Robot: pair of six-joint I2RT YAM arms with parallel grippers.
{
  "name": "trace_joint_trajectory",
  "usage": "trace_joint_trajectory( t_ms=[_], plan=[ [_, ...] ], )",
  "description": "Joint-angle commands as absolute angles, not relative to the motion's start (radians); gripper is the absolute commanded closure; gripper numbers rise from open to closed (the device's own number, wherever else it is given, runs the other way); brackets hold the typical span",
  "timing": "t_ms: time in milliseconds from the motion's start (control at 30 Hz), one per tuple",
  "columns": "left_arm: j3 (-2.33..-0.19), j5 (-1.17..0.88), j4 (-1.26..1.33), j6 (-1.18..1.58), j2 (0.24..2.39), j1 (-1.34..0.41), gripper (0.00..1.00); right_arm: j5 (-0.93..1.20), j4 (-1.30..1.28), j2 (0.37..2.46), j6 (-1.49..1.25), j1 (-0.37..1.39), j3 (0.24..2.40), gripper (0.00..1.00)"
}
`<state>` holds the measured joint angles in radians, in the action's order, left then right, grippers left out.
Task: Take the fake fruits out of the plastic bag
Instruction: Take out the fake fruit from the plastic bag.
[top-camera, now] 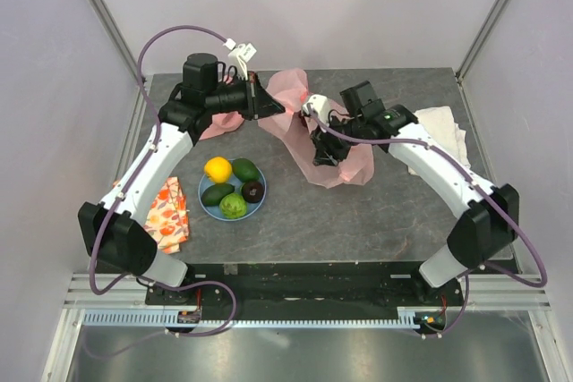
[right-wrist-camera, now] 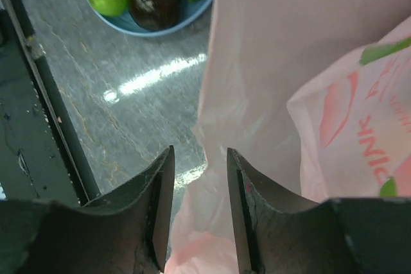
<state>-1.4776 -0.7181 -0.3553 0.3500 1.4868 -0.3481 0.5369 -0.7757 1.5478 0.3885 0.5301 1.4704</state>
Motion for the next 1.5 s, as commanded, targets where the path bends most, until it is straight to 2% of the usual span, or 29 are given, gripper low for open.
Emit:
trace_joint_trajectory(
  t_ms=[0,200,300,400,533,633,833,1167,1367,1467],
  plan=[
    [-1.47,-0.767,-0.285,0.46,1.486,-0.339,0.98,0.458,-0.707,1.589,0.35,0.528,1.468,0.56],
    [-1.465,-0.769,-0.259,0.491,1.491,-0.324,0.98,0.306,-0.64,1.707,0.339,0.528,1.482,0.56],
    [-1.465,-0.773,-0.25,0.511,1.494,-0.315,0.98,0.143,-0.598,1.761,0.318,0.517,1.502,0.55],
    [-1.459,-0.779,-0.248,0.503,1.491,-0.313,0.98,0.032,-0.568,1.796,0.327,0.479,1.514,0.47],
    [-1.431,-0.788,-0.248,0.48,1.477,-0.313,0.98,-0.038,-0.548,1.836,0.336,0.425,1.528,0.29],
    [-1.413,-0.798,-0.249,0.469,1.477,-0.314,0.99,-0.087,-0.52,1.865,0.345,0.417,1.535,0.22],
    [-1.413,-0.813,-0.247,0.468,1.499,-0.319,0.98,-0.155,-0.485,1.985,0.321,0.407,1.615,0.14],
    [-1.416,-0.815,-0.259,0.454,1.554,-0.321,0.99,-0.276,-0.397,2.242,0.314,0.361,1.87,0.09],
    [-1.414,-0.812,-0.285,0.437,1.583,-0.322,0.98,-0.268,-0.342,2.417,0.308,0.341,2.066,0.05],
    [-1.422,-0.81,-0.298,0.423,1.594,-0.324,0.98,-0.236,-0.344,2.5,0.334,0.334,2.167,0.17]
  ],
)
